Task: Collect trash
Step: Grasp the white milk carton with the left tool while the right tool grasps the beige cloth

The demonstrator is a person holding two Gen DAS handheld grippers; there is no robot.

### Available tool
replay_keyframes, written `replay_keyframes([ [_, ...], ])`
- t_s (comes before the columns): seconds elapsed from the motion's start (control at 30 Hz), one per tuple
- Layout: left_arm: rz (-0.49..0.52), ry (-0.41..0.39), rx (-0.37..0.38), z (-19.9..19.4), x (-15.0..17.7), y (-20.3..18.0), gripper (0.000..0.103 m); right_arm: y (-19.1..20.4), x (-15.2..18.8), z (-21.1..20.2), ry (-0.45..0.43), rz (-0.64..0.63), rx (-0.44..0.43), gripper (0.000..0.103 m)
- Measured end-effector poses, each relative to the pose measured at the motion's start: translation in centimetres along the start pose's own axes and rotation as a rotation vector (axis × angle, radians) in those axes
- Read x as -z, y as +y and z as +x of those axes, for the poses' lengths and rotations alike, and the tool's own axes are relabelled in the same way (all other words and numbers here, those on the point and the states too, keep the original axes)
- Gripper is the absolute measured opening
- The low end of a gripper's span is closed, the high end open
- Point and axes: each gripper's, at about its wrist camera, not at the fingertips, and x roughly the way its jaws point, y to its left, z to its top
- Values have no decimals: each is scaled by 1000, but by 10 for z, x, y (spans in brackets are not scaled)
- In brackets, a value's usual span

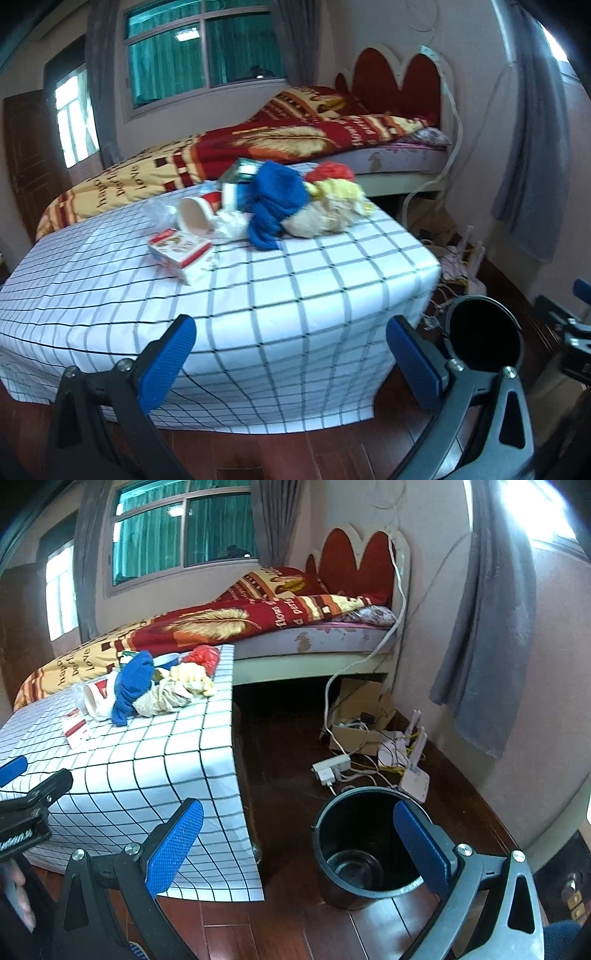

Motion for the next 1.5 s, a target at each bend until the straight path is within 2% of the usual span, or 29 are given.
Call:
replay_keyframes([
  [0.07, -18, 2, -26, 7, -4, 12, 103, 6, -9, 1, -15, -9, -20, 103],
  [0.3, -71, 8, -100, 33, -16, 48, 103, 45, -34, 34, 12, -52, -141, 103],
  [0.47, -115, 10, -118, 52, -24, 71, 103, 72, -54, 67, 14, -65, -208, 103],
  [0.5, -129, 14, -116, 58, -26, 77, 103, 79, -60, 76, 12, -73, -216, 102],
  [0.57, -157, 23, -122, 69, -30, 85, 103, 88, -67, 89, 13, -89, -230, 89],
  [0.63, -177, 32, -144, 80, -35, 91, 103, 98, -74, 108, 31, -107, -247, 80],
  [0.83, -205, 65, -196, 118, -54, 97, 103, 121, -93, 154, 57, -146, -284, 78],
  [1.07, -250, 115, -223, 146, -60, 108, 103, 146, -107, 195, 95, -177, -320, 78],
  [1.2, -288, 142, -239, 148, -55, 125, 103, 155, -109, 205, 119, -181, -358, 72],
  [1.27, -301, 150, -244, 145, -50, 133, 101, 159, -107, 204, 124, -188, -373, 65],
  [1.5, -333, 150, -272, 117, -22, 159, 97, 170, -90, 187, 143, -204, -422, 61],
])
